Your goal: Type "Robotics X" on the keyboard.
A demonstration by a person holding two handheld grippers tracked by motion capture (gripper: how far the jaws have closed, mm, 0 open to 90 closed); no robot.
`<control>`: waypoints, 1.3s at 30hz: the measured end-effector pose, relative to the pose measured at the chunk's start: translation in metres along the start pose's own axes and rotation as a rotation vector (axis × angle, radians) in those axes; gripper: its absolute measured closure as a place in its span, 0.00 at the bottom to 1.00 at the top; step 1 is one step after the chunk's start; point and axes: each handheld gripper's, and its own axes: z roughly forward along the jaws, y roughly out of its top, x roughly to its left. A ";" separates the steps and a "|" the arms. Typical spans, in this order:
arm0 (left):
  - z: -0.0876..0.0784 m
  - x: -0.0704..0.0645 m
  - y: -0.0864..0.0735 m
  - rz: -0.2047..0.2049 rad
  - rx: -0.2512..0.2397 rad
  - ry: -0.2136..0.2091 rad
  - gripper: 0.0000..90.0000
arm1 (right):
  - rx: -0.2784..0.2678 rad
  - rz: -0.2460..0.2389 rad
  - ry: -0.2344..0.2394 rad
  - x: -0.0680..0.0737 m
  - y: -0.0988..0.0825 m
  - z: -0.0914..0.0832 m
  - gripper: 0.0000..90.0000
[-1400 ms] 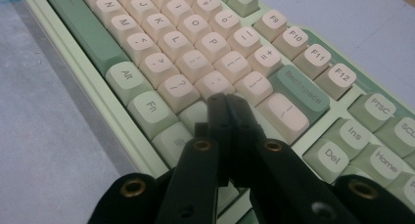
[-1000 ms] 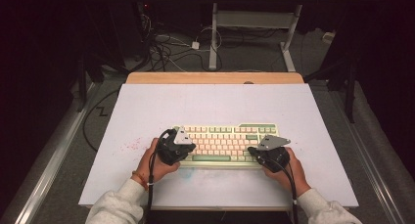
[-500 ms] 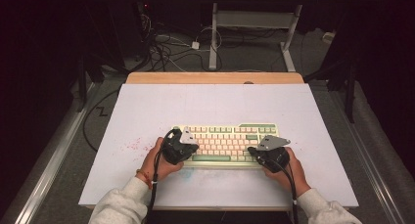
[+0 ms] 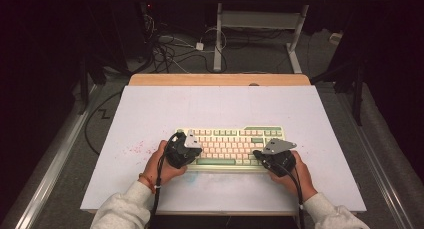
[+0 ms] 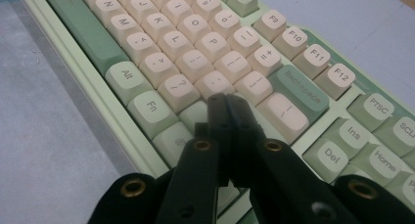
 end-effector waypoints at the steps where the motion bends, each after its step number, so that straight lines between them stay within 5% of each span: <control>1: 0.000 0.000 0.000 0.000 -0.001 -0.001 0.96 | -0.001 0.000 0.000 0.000 0.000 0.000 1.00; 11: 0.004 -0.003 -0.001 0.029 0.031 0.013 0.97 | 0.000 -0.002 -0.002 0.000 0.000 0.000 1.00; 18: -0.008 -0.005 0.002 0.026 -0.032 0.039 0.95 | 0.000 -0.003 -0.001 0.000 0.000 0.000 1.00; 32: -0.010 -0.003 0.002 0.029 -0.046 0.052 0.93 | 0.001 -0.008 -0.001 0.000 0.000 0.000 1.00; 39: -0.010 -0.002 0.001 0.016 -0.072 0.082 0.80 | -0.001 -0.010 0.000 0.000 0.001 -0.001 1.00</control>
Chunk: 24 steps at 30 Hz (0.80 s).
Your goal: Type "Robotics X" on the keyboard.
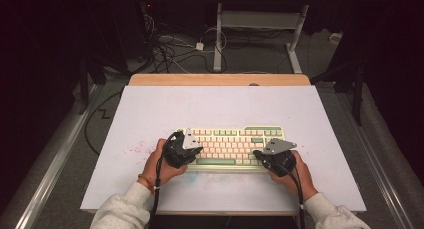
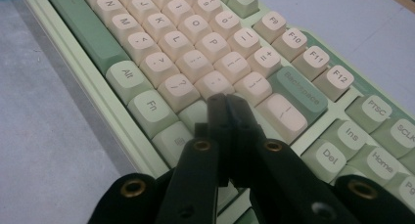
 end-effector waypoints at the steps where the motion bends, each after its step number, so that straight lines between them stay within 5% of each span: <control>1: 0.000 0.000 0.000 0.001 -0.003 0.007 0.77 | -0.001 -0.004 -0.001 0.000 0.000 -0.001 1.00; 12: 0.000 0.000 -0.002 -0.036 -0.041 0.066 0.54 | -0.074 0.025 -0.003 -0.005 0.007 -0.013 0.99; 24: -0.001 -0.004 -0.002 -0.028 -0.087 0.083 0.33 | -0.128 0.043 -0.031 -0.006 0.014 -0.022 0.72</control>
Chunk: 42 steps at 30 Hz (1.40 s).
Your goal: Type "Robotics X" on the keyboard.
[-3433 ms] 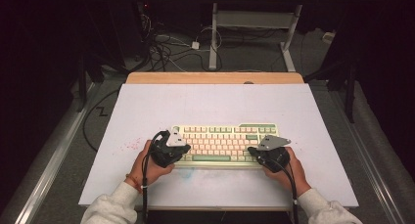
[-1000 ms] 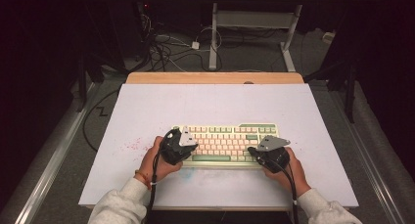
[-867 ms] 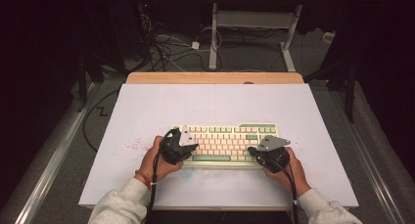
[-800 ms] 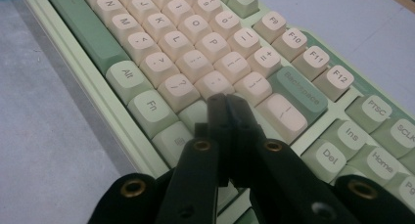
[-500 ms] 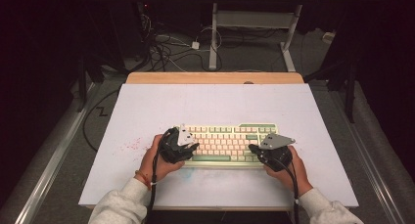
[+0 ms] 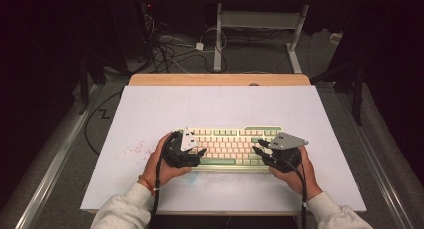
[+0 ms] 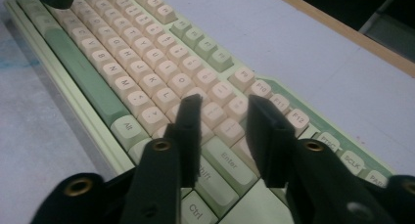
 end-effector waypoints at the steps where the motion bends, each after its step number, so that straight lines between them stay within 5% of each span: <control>1: 0.000 0.000 0.000 0.000 -0.002 -0.001 0.32 | -0.002 0.005 -0.002 0.000 0.000 0.000 0.69; 12: -0.001 -0.002 -0.001 -0.005 -0.029 -0.005 0.20 | -0.030 0.043 -0.083 -0.002 0.001 0.002 0.25; 20: -0.004 -0.005 -0.001 0.005 -0.053 0.000 0.17 | -0.040 0.047 -0.089 0.000 0.001 0.004 0.19; 42: -0.015 -0.008 0.000 0.034 -0.085 0.036 0.18 | -0.073 0.025 -0.102 0.004 0.005 -0.004 0.21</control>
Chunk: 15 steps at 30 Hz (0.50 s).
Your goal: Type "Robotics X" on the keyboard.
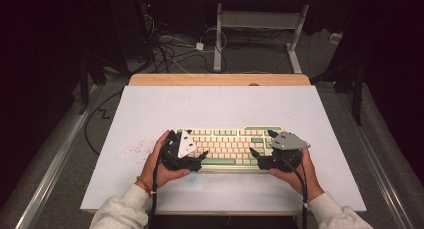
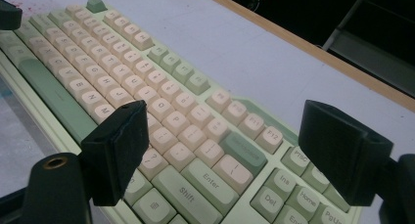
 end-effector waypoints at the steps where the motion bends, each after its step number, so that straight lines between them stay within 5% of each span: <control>1: -0.001 0.000 0.000 -0.002 -0.005 0.001 0.18 | 0.000 -0.003 -0.001 0.000 0.000 -0.001 0.21; 15: -0.013 -0.002 -0.004 0.047 0.003 0.023 0.18 | -0.008 -0.018 -0.025 0.000 0.000 -0.011 0.21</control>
